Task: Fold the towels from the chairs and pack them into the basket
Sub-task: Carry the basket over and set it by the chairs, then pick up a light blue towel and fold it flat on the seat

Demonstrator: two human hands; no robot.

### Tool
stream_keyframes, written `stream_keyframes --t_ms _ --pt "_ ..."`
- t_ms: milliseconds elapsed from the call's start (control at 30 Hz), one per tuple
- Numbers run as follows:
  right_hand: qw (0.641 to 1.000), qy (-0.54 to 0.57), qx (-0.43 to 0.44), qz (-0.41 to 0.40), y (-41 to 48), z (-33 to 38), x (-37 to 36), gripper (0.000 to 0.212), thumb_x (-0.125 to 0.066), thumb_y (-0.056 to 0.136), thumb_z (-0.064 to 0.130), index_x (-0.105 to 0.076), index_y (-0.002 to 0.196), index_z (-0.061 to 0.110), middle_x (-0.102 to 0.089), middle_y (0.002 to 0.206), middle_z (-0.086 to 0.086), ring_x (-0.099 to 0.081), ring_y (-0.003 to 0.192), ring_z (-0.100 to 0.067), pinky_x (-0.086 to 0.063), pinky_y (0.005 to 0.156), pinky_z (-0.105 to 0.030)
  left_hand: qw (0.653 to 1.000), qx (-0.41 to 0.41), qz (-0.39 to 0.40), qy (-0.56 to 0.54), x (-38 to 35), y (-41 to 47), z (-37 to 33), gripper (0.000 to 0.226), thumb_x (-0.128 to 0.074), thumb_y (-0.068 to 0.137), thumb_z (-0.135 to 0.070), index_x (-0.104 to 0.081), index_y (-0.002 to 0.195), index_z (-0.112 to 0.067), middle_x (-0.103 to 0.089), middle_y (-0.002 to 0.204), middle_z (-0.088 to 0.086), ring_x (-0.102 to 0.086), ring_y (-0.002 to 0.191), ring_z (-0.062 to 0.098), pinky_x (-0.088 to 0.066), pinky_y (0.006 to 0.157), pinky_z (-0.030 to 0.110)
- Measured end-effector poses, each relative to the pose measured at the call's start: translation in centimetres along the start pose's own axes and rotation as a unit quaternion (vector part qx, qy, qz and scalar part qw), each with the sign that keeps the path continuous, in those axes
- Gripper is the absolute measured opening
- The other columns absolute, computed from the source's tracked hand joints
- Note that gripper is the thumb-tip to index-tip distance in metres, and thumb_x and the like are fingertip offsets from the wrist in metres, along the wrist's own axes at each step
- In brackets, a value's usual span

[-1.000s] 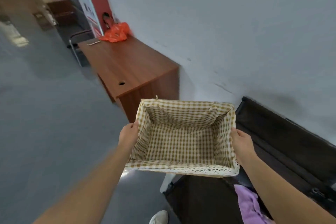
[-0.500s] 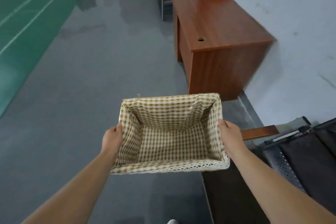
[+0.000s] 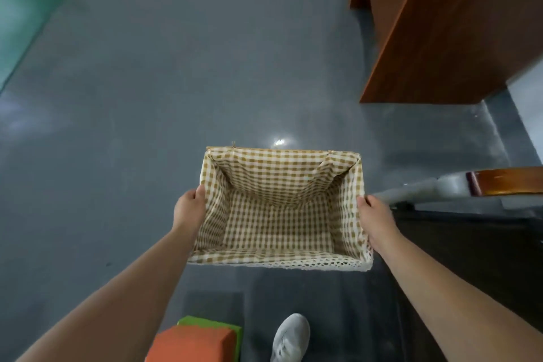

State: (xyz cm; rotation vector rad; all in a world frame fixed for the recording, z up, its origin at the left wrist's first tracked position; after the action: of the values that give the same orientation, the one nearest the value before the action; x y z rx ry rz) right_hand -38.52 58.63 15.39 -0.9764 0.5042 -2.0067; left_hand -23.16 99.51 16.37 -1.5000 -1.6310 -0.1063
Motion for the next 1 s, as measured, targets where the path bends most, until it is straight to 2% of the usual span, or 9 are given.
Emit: stream_keyframes --t_ms 67,267,433,533,667,767,833,900,1000 --pt "1.000 -0.001 -0.013 0.002 2.9 -2.9 -2.3 0.036 -0.041 0.107 0.027 -0.056 0.128 0.002 -0.060 0.126 -0.018 -0.059 0.113 -0.036 -0.049 0.097 -0.051 1.000 0.001 0.010 0.008 -2.8 2.3 2.7 0.051 -0.035 0.104 -0.043 -0.061 0.094 0.000 -0.059 0.084 0.007 -0.055 0.078 0.021 -0.045 0.074 0.039" --pt "1.000 -0.004 -0.026 0.001 10.0 -9.6 -7.3 0.034 -0.040 0.105 0.034 -0.059 0.124 0.013 -0.064 0.114 -0.007 -0.063 0.101 -0.026 -0.054 0.093 -0.052 0.999 0.005 0.030 0.042 -10.1 7.6 9.1 0.045 -0.035 0.105 -0.043 -0.063 0.099 -0.008 -0.065 0.094 0.007 -0.060 0.086 0.022 -0.045 0.075 0.037" --pt "0.999 -0.037 -0.010 -0.031 12.6 -12.7 -9.0 0.033 -0.037 0.107 0.032 -0.060 0.119 0.011 -0.062 0.114 -0.008 -0.061 0.100 -0.025 -0.053 0.088 -0.044 0.998 0.003 0.031 0.059 -14.0 9.7 12.5 0.045 -0.035 0.106 -0.041 -0.060 0.095 -0.005 -0.061 0.087 0.007 -0.055 0.078 0.021 -0.043 0.070 0.036" --pt "0.998 -0.040 -0.017 -0.036 13.1 -14.9 -9.6 0.033 -0.038 0.107 0.031 -0.057 0.125 0.010 -0.060 0.120 -0.008 -0.059 0.105 -0.025 -0.052 0.092 -0.045 0.997 0.009 0.034 0.062 -15.8 10.0 14.7 0.042 -0.036 0.106 -0.038 -0.060 0.095 -0.006 -0.059 0.081 0.005 -0.053 0.074 0.021 -0.040 0.063 0.034" --pt "0.998 -0.058 -0.033 -0.017 13.9 -18.3 -10.3 0.041 -0.041 0.106 0.030 -0.048 0.144 0.018 -0.054 0.142 -0.008 -0.056 0.124 -0.029 -0.049 0.102 -0.051 0.994 -0.011 0.038 0.097 -16.7 9.6 16.1 0.037 -0.036 0.107 -0.032 -0.057 0.096 -0.003 -0.058 0.083 0.005 -0.053 0.077 0.023 -0.037 0.059 0.032" --pt "0.996 -0.092 -0.016 -0.012 12.1 -16.6 -9.7 0.044 -0.042 0.105 0.027 -0.042 0.148 0.016 -0.051 0.145 -0.009 -0.053 0.128 -0.031 -0.047 0.104 -0.047 0.988 -0.050 0.040 0.143 -15.8 8.6 14.1 0.029 -0.039 0.104 -0.029 -0.056 0.094 -0.007 -0.058 0.090 0.004 -0.058 0.089 0.028 -0.039 0.067 0.034" --pt "0.994 -0.105 -0.005 -0.015 9.9 -14.0 -8.1 0.055 -0.044 0.104 0.032 -0.032 0.154 0.014 -0.041 0.155 -0.009 -0.044 0.138 -0.031 -0.040 0.109 -0.045 0.985 -0.072 0.050 0.150 -14.3 6.7 10.9 0.029 -0.044 0.101 -0.033 -0.057 0.112 -0.010 -0.055 0.108 0.004 -0.057 0.104 0.026 -0.048 0.084 0.039" --pt "0.993 -0.114 0.012 -0.017 7.3 -11.0 -5.8 0.061 -0.047 0.102 0.035 -0.029 0.155 0.012 -0.035 0.158 -0.010 -0.039 0.142 -0.030 -0.037 0.111 -0.044 0.982 -0.087 0.070 0.153 -12.9 4.1 7.0 0.042 -0.046 0.098 -0.036 -0.053 0.132 -0.013 -0.051 0.126 0.006 -0.055 0.113 0.024 -0.048 0.098 0.043" --pt "0.992 -0.119 0.040 -0.023 1.7 -5.8 -0.4 0.061 -0.050 0.099 0.037 -0.037 0.151 0.008 -0.041 0.154 -0.014 -0.041 0.140 -0.031 -0.037 0.112 -0.045 0.969 -0.148 0.104 0.170 -10.8 -2.0 -1.2 0.041 -0.048 0.096 -0.036 -0.054 0.130 -0.014 -0.051 0.125 0.003 -0.053 0.109 0.020 -0.045 0.094 0.037"
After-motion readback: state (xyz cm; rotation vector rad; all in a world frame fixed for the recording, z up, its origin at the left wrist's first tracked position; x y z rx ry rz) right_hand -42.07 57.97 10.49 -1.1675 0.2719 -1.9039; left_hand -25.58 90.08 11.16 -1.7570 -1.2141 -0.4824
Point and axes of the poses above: each hand's wrist, its own y-axis towards the middle knuckle, its own x-axis out of the back of the hand, z = x × y, the point moved 8 cm from there along y, towards the middle knuckle
